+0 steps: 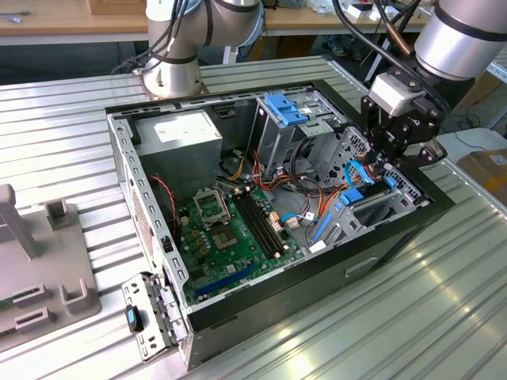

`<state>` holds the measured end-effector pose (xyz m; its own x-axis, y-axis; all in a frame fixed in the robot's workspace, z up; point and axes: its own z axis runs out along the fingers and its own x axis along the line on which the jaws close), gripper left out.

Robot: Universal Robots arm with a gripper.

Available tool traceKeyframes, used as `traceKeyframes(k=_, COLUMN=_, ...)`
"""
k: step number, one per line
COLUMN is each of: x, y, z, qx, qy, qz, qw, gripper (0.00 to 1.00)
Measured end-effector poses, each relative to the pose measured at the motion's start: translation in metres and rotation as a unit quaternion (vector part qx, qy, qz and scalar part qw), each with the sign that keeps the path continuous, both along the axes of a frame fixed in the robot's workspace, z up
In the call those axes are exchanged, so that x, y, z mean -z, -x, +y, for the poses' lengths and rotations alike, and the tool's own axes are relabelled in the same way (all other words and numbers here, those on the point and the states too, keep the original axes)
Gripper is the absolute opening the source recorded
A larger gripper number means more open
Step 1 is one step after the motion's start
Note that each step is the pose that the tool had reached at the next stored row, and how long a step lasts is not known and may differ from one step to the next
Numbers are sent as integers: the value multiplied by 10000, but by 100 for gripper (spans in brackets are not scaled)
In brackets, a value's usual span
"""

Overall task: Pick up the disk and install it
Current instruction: 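Insert the second disk wire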

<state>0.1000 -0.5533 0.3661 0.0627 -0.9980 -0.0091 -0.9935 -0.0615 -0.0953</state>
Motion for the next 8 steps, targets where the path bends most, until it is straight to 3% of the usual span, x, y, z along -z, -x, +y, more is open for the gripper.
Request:
traceKeyframes(k=3, x=1, y=4, z=62, qx=20, qy=0, qz=0, qw=10000, gripper=29)
traceKeyframes(k=8, x=9, y=4, z=67, qx=214, qy=0, qz=0, qw=9998, gripper=29)
